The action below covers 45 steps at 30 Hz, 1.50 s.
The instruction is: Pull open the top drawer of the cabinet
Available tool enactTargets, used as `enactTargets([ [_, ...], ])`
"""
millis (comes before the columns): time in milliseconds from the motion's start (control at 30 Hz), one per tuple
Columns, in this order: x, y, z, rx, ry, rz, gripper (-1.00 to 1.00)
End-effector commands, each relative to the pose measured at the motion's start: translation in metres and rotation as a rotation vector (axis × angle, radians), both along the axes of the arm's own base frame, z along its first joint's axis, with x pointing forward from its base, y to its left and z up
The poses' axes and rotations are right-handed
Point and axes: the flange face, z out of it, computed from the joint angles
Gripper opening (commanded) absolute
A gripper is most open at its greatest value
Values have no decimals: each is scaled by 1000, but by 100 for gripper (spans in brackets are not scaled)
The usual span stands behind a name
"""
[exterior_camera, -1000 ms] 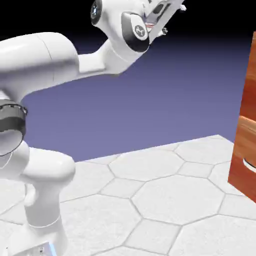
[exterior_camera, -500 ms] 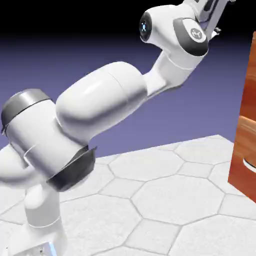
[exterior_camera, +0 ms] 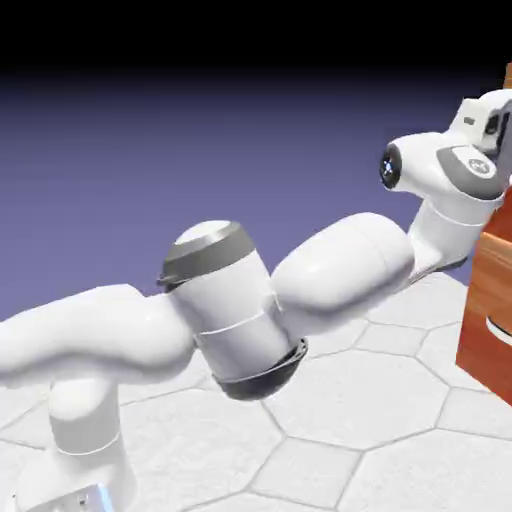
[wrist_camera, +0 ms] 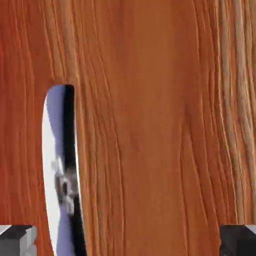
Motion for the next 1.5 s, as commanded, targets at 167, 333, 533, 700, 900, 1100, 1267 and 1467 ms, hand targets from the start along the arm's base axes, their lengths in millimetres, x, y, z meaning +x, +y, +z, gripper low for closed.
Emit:
enactTargets([
  [167,33,-1,2,2,0,1,0],
  [333,50,0,0,0,0,0,-100],
  [533,15,0,0,0,0,0,-100],
  [700,-21,0,0,0,0,0,-100],
  [900,-71,0,0,0,0,0,-100],
  [1100,-129,0,0,0,0,0,-100],
  [1267,-184,0,0,0,0,0,-100],
  [1467,-251,0,0,0,0,0,-100],
])
